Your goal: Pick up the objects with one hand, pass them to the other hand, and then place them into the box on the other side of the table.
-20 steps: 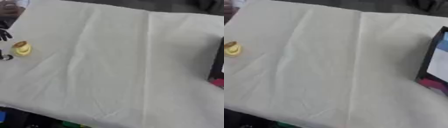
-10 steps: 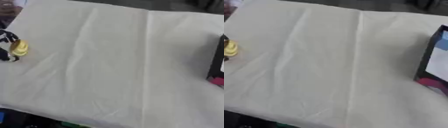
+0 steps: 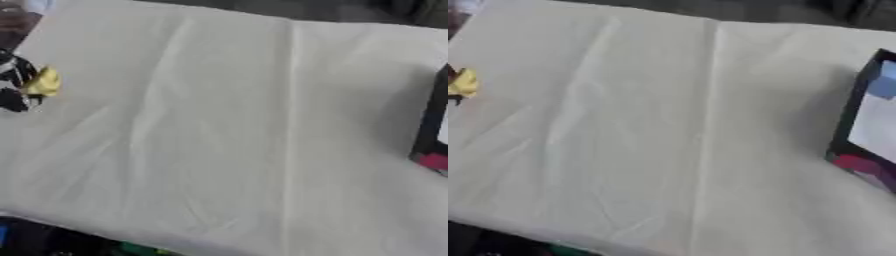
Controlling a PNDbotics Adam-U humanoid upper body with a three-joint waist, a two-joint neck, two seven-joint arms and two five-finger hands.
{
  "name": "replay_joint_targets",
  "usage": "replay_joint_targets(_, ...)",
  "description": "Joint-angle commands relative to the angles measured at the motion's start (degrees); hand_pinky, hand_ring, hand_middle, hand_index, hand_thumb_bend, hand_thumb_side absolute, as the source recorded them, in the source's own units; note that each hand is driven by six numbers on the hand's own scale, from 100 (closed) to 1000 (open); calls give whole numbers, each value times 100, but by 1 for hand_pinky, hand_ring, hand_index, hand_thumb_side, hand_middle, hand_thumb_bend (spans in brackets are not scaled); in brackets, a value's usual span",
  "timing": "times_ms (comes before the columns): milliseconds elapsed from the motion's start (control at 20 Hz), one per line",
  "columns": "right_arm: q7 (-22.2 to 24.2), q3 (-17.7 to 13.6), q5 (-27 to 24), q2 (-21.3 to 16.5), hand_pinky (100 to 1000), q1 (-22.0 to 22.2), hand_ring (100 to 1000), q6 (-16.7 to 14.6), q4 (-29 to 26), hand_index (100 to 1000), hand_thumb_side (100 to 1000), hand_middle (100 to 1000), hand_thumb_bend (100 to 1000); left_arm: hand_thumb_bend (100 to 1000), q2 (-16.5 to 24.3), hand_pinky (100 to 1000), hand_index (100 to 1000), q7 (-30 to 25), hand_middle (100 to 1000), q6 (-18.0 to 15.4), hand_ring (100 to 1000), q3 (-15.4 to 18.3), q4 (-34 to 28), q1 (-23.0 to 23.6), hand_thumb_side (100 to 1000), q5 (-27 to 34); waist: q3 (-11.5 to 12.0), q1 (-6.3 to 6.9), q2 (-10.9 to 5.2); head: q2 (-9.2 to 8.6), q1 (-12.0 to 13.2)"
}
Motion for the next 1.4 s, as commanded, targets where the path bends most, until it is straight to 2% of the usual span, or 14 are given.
replay_joint_targets(50,7,-76,-4,-164,836,-50,726,-33,-59,871,221,712,100,160,428,707,490,270,399,162,522,80,-721,47,100,437,9,32,-117,-91,-123)
replay_joint_targets(200,46,-39,-7,-182,835,-122,727,-58,-134,871,213,713,100,100,481,673,480,510,385,336,490,62,-1623,279,100,933,14,34,-123,-85,-310)
replay_joint_targets(300,144,40,-5,-189,837,-251,733,-77,-255,875,216,722,100,100,408,655,479,747,384,528,473,0,-2278,416,100,1139,19,35,-133,-82,-430)
replay_joint_targets(500,709,391,255,-174,842,-709,759,-37,-657,892,232,756,131,100,-186,639,481,1106,382,871,457,-159,-3076,580,100,1128,30,37,-167,-84,-542)
replay_joint_targets(700,1584,824,527,-49,843,-1272,771,114,-939,903,254,780,159,100,-903,616,485,1307,383,1031,449,-214,-3199,678,100,888,33,37,-195,-114,-600)
replay_joint_targets(950,2647,1381,859,368,845,-2081,781,259,-971,914,274,798,177,100,-1823,593,485,1778,380,1024,442,-251,-3266,761,100,328,51,20,-206,-147,-746)
replay_joint_targets(1400,3572,2094,1389,1230,845,-2756,785,379,-723,915,265,803,230,100,-2760,572,479,2497,372,815,431,-470,-3280,691,100,-360,19,-28,-242,-81,-980)
